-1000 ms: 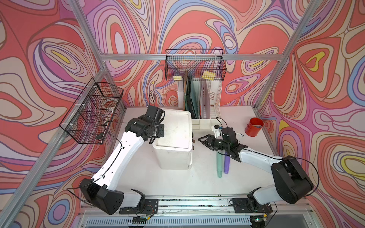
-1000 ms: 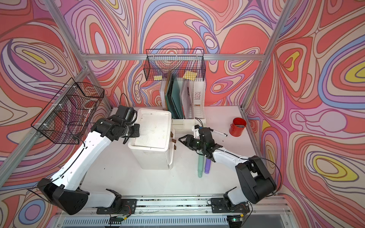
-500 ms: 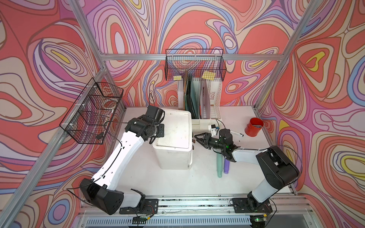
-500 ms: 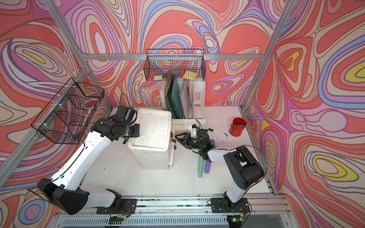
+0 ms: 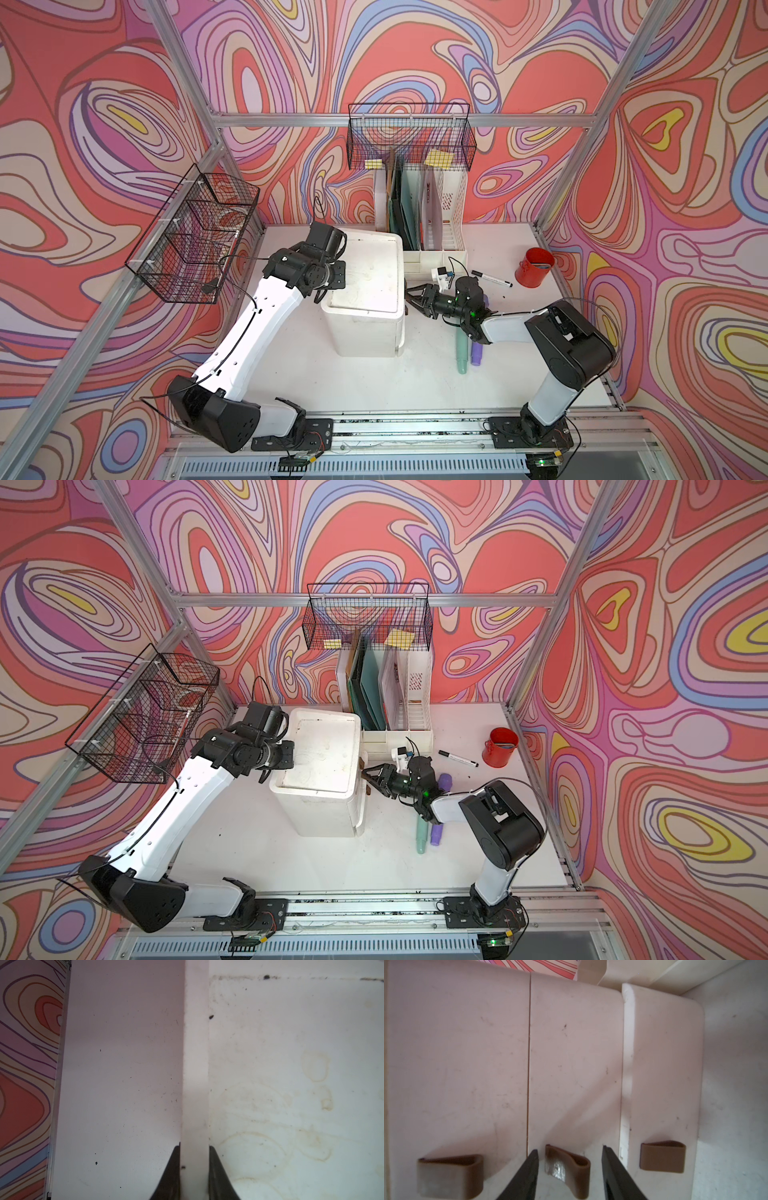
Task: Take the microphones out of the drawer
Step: Open the drawer in the storage box.
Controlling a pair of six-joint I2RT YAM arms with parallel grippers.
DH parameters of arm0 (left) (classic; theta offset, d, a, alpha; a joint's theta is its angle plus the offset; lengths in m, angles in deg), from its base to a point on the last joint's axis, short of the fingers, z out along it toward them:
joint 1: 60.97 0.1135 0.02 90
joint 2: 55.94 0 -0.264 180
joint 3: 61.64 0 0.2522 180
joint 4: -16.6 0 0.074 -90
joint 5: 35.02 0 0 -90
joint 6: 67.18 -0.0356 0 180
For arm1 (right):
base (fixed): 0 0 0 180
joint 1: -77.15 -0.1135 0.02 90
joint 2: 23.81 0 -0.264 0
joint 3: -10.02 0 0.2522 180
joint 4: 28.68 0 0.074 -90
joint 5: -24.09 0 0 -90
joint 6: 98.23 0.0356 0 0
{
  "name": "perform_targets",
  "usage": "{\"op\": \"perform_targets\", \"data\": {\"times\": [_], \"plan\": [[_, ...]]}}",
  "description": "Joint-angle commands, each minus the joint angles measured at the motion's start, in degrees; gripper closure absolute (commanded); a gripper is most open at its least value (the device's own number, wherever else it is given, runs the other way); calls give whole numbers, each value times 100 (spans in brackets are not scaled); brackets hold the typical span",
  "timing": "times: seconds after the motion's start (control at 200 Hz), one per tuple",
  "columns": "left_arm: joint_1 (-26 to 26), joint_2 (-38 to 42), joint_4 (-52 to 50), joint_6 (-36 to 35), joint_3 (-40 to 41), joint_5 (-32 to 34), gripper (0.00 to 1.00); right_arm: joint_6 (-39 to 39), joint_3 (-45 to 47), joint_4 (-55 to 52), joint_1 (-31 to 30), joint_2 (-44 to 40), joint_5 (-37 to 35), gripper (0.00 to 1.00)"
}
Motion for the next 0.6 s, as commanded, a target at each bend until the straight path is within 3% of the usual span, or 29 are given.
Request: {"op": "perform_targets", "data": {"times": [0.0,0.255,0.596], "plan": [[-146,45,292,-56,85,-212,100,173,120,422,-39,90,54,59],[-144,72,280,-68,93,-187,100,191,168,497,-36,63,32,100],[-144,115,253,-99,111,-124,100,-33,187,81,-30,-92,-51,100]]}}
